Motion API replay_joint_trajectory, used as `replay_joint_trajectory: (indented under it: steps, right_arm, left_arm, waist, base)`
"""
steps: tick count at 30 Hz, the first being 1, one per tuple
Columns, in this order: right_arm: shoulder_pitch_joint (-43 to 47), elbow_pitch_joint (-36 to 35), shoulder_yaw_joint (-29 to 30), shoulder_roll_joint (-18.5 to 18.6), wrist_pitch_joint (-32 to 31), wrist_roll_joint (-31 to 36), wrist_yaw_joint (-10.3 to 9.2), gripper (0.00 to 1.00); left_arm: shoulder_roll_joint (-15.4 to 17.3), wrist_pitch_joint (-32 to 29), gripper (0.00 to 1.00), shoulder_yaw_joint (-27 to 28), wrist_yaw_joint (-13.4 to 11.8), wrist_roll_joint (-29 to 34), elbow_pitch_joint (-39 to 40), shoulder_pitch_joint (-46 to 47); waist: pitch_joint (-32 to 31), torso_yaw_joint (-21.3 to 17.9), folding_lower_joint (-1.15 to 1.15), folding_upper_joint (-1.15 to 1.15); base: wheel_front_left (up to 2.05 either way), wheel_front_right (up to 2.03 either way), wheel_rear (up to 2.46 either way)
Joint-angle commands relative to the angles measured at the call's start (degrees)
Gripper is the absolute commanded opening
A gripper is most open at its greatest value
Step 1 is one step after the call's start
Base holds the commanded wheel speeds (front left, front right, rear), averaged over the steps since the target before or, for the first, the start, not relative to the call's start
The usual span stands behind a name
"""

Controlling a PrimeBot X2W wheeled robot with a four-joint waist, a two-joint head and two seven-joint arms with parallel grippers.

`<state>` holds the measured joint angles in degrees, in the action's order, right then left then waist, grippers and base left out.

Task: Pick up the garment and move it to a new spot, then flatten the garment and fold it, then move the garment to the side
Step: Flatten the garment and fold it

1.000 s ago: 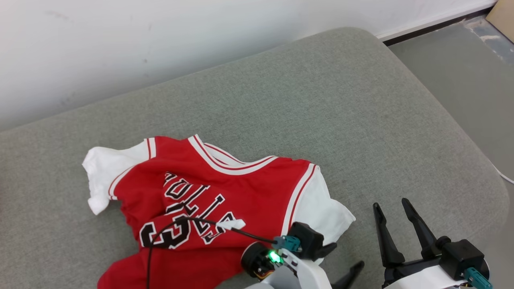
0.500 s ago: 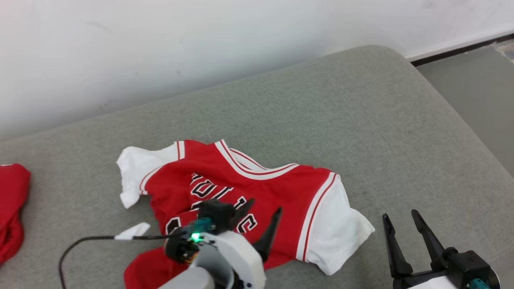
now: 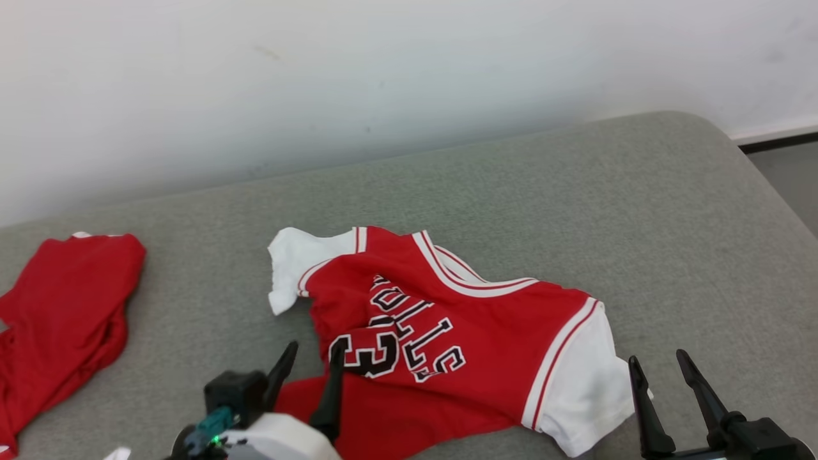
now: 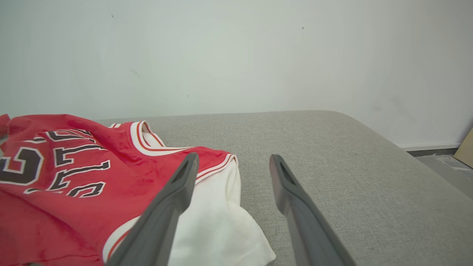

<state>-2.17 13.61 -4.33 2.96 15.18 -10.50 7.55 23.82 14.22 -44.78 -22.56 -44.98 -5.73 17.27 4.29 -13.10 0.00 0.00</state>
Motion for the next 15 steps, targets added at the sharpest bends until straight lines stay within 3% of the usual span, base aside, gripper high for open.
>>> replay_joint_trajectory:
  steps: [1,7,15]
  right_arm:
    - [0.83,-0.31,0.45,0.45,-0.06,0.34,-0.13,1.0]
    - [2.53,-0.23,0.77,0.66,-0.06,0.59,-0.13,1.0]
    - [4.01,-0.12,1.12,0.97,-0.05,0.58,-0.13,1.0]
  left_arm:
    - [0.23,0.52,1.0,1.21,-0.42,-0.35,0.38,-2.5]
    - [-0.03,0.93,1.0,7.7,-1.05,1.84,2.32,-10.69]
    - [-2.61,0.91,1.0,14.13,1.6,6.95,4.7,-19.11]
  waist:
    - [-1.06,1.63,0.0,0.0]
    - [-2.77,4.17,0.0,0.0]
    - [-4.66,6.98,0.0,0.0]
  base:
    - [0.0,0.0,0.0]
    - [0.0,0.0,0.0]
    - [0.0,0.0,0.0]
